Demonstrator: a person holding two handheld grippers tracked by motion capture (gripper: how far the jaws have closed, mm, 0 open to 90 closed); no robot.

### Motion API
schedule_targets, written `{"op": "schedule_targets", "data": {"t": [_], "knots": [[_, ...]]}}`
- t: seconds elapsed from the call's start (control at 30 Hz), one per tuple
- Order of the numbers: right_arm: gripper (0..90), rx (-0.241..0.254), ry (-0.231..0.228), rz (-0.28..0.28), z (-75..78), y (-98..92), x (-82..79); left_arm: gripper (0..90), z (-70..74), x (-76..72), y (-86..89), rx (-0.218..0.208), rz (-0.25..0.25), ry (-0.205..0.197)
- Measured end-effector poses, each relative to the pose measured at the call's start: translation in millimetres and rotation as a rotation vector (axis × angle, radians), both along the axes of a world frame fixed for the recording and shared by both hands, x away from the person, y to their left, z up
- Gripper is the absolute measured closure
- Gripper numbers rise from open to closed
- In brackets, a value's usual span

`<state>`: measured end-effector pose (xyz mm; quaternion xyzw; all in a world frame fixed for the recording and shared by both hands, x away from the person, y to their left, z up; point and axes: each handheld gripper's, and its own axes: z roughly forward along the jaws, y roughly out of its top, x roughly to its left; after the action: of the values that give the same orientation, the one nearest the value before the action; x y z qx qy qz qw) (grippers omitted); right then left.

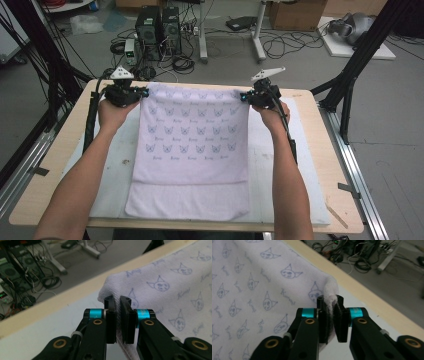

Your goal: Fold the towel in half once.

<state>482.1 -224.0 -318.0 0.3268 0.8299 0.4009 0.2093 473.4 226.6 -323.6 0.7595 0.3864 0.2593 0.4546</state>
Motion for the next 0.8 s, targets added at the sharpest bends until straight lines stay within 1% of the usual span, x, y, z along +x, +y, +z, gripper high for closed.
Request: {"op": "schedule_targets", "data": {"t": [0.03,0.07,0.1,0.13,0.2,0.23,0.27,0.3,0.33,0.37,0.4,0.43,0.47,0.5,0.53,0.57,0.63,0.67,0.73,0.8], "knots": [[68.7,0.018,0.008,-0.019,1.5,-0.6,3.8,67.6,0.7,2.6,1.5,-0.012,0.02,0.004],[64.3,0.031,0.006,-0.038,0.0,-2.0,6.3,62.7,-0.5,3.2,3.6,-0.009,0.024,0.011],[61.0,0.033,0.013,-0.045,-2.2,-3.3,7.4,61.1,-3.1,4.4,6.6,0.0,0.024,0.036],[56.8,0.044,0.035,-0.047,-6.1,-5.4,8.9,58.1,-7.3,4.7,9.8,0.007,0.027,0.061],[50.1,0.058,0.08,-0.058,-16.0,-8.7,9.0,57.0,-17.5,0.6,17.2,0.002,0.025,0.074],[49.2,0.06,0.1,-0.058,-21.1,-10.4,8.7,57.0,-22.9,-2.3,20.8,-0.007,0.027,0.08],[48.8,0.059,0.094,-0.054,-25.9,-12.1,5.8,56.7,-28.0,-4.8,24.2,-0.014,0.02,0.095],[47.7,0.066,0.089,-0.049,-30.7,-13.2,2.5,55.9,-32.6,-8.1,26.1,-0.012,0.016,0.108],[46.6,0.069,0.108,-0.041,-34.5,-14.1,-0.2,55.3,-37.2,-12.6,27.8,-0.018,0.007,0.108],[46.4,0.068,0.113,-0.03,-38.8,-14.4,-4.3,55.3,-41.5,-17.2,29.4,-0.02,-0.007,0.109],[43.4,0.062,0.122,-0.013,-42.8,-13.9,-8.1,55.1,-45.3,-21.5,30.3,-0.013,-0.018,0.116],[40.1,0.043,0.171,0.004,-45.9,-12.6,-9.2,54.1,-48.9,-26.0,31.4,-0.012,-0.027,0.123],[38.4,0.034,0.209,0.022,-48.2,-11.1,-11.4,53.1,-51.5,-29.2,32.2,-0.012,-0.039,0.127],[39.1,0.036,0.216,0.032,-49.3,-10.2,-14.4,52.8,-54.7,-34.7,33.1,0.0,-0.055,0.128],[39.8,0.03,0.177,0.044,-49.3,-8.9,-23.7,51.9,-56.8,-39.6,33.6,0.001,-0.064,0.129],[39.1,0.022,0.148,0.057,-48.2,-7.8,-30.7,51.2,-58.3,-43.9,34.0,0.003,-0.075,0.131],[37.0,0.053,0.138,0.074,-46.8,-8.2,-41.7,49.9,-59.8,-52.9,33.8,0.006,-0.093,0.127],[36.7,0.06,0.133,0.081,-45.9,-8.6,-47.5,49.3,-59.9,-57.5,33.4,0.018,-0.105,0.123],[36.8,0.068,0.111,0.099,-44.3,-10.1,-60.7,47.2,-59.4,-67.8,31.7,0.018,-0.124,0.122],[36.7,0.063,0.089,0.112,-43.0,-12.4,-74.9,46.8,-59.8,-79.5,30.5,0.028,-0.143,0.099]]}}
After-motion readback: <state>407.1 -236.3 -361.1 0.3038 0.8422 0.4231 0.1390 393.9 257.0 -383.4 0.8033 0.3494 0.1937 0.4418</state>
